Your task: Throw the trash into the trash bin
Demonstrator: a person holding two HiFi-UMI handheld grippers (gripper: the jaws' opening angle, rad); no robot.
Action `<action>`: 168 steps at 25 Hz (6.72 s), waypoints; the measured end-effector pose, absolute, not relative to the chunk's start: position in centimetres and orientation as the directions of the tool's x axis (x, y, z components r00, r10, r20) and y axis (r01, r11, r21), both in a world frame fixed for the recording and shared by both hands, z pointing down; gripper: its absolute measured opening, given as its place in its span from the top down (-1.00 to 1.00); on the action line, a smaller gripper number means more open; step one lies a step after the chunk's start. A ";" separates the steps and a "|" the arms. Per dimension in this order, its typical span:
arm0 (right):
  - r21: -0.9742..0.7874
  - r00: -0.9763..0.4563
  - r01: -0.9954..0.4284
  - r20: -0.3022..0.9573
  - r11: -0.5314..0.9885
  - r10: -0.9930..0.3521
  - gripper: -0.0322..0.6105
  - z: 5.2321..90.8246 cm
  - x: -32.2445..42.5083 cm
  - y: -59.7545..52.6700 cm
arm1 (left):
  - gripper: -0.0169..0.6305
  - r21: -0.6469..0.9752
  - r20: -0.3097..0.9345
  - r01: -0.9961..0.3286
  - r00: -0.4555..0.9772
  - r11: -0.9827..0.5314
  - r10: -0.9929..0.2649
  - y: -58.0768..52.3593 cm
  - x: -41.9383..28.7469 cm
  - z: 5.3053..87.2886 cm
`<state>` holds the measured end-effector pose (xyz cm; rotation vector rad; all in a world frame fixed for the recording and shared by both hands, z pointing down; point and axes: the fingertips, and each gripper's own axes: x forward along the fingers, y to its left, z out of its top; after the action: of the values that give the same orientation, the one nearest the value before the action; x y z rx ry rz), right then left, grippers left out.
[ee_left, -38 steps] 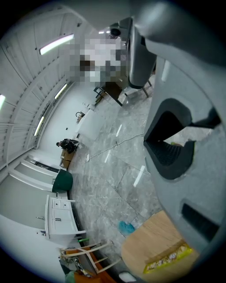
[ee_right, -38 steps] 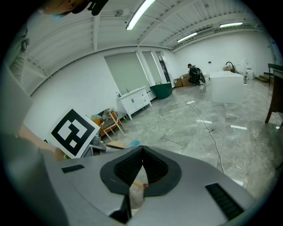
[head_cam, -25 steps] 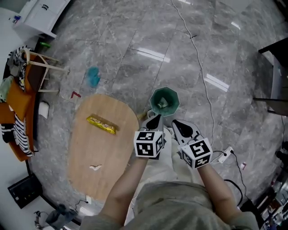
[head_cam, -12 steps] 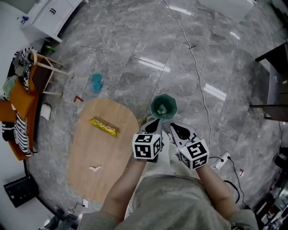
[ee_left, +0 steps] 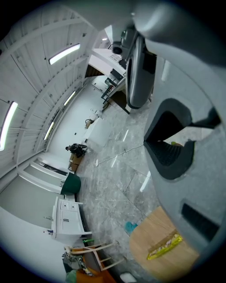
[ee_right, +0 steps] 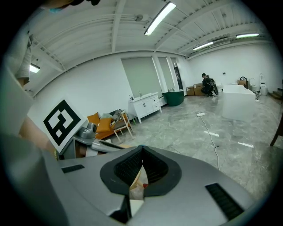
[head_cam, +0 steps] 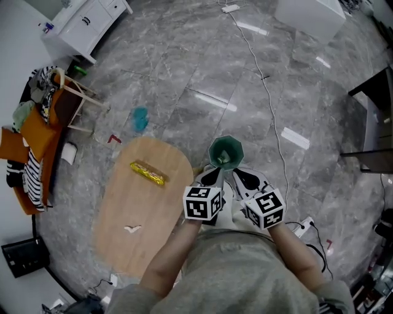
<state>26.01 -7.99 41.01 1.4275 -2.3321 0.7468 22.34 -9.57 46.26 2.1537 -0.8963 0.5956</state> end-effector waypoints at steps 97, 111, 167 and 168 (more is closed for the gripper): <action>-0.205 -0.868 -0.330 0.449 0.921 -0.212 0.87 34.5 -9.4 1.2 | 0.92 0.430 0.563 -0.877 0.073 0.216 -0.823 5.2 -16.2 39.8; -0.226 -0.889 -0.183 0.454 0.957 -0.063 0.87 35.7 -17.5 4.2 | 0.92 0.422 0.585 -0.820 -0.081 0.387 -0.807 10.1 -24.1 40.8; -0.330 -0.768 0.017 0.600 0.944 0.224 0.87 50.7 -34.6 9.8 | 0.92 0.453 0.734 -0.586 -0.183 0.672 -0.654 15.6 -39.9 60.1; -0.332 -0.768 0.014 0.600 0.943 0.223 0.87 51.0 -34.7 9.8 | 0.92 0.453 0.736 -0.583 -0.182 0.674 -0.652 15.6 -40.0 60.5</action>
<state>-34.74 9.77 51.04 -0.1671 -2.4198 0.4073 -40.03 15.61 60.54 0.9734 -1.8596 -0.0840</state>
